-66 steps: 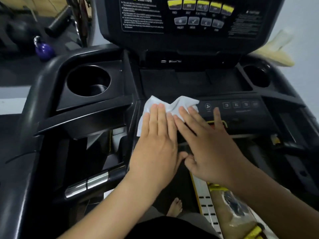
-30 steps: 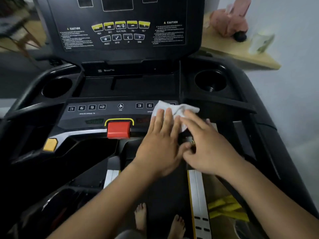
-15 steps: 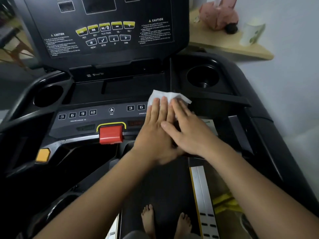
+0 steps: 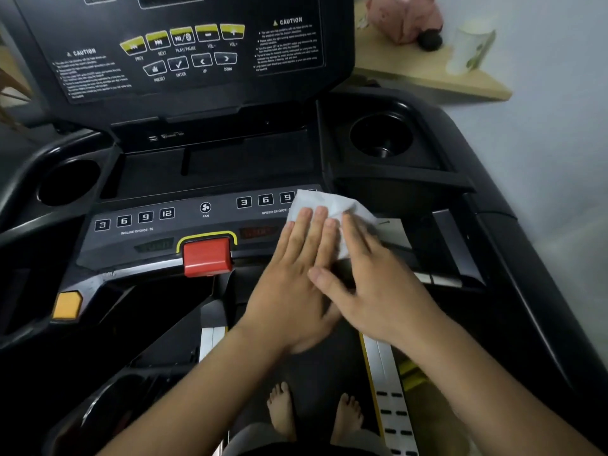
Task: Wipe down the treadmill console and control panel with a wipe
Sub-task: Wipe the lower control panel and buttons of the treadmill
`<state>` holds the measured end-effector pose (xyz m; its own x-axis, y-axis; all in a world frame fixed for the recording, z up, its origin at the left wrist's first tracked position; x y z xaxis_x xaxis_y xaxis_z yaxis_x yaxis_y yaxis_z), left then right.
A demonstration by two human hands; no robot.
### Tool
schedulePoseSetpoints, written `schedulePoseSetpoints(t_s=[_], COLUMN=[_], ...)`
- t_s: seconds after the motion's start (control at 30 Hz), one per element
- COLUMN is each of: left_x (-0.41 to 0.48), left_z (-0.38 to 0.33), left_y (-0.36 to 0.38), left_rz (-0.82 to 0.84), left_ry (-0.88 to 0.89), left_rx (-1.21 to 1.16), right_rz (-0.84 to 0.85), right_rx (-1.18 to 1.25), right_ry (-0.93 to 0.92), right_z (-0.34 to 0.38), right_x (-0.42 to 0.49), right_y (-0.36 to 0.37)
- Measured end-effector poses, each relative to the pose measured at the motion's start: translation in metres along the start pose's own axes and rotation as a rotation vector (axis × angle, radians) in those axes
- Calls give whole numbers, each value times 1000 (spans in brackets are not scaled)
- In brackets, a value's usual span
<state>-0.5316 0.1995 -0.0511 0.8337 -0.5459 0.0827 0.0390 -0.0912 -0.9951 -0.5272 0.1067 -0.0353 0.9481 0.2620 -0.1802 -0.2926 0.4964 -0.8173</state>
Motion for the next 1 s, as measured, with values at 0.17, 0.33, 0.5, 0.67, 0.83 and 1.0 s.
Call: schedulePoseSetpoints(t_s=[0.17,0.33,0.5,0.67,0.83,1.0], left_x=[-37,-44,-44,-53,-70,-62], left_z=[-14,18,91,104,93,125], left_y=[9,17,-12,-19,-15,-23], left_rz=[-57,-8,-39,-33,-12,-5], left_ry=[17,-146,-293,-324,-259,-395], left_rx=[-13,189,181,54,105,58], right_rz=[-68,-16,-23,-13,-19,30], right_rx=[-371,-400,-435,-475,-533,-577], right_ry=[-40,-213,-222,-224,-219,-241], right_z=[-2,41,90,102,81,109], right_x=[-46,-15,41,51,20,59], right_y=[21,41,41,48,49,47])
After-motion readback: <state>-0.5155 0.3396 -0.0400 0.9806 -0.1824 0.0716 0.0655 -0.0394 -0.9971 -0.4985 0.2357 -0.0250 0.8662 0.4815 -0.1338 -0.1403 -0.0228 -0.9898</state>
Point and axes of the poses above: each hand's wrist, its own x-axis towards the middle knuckle, its own y-axis out of the palm, z = x × y, the point moved 8 cm from there along x, towards the middle knuckle, and after that the axes turned 1 degree about z, right-handed, at the moved point
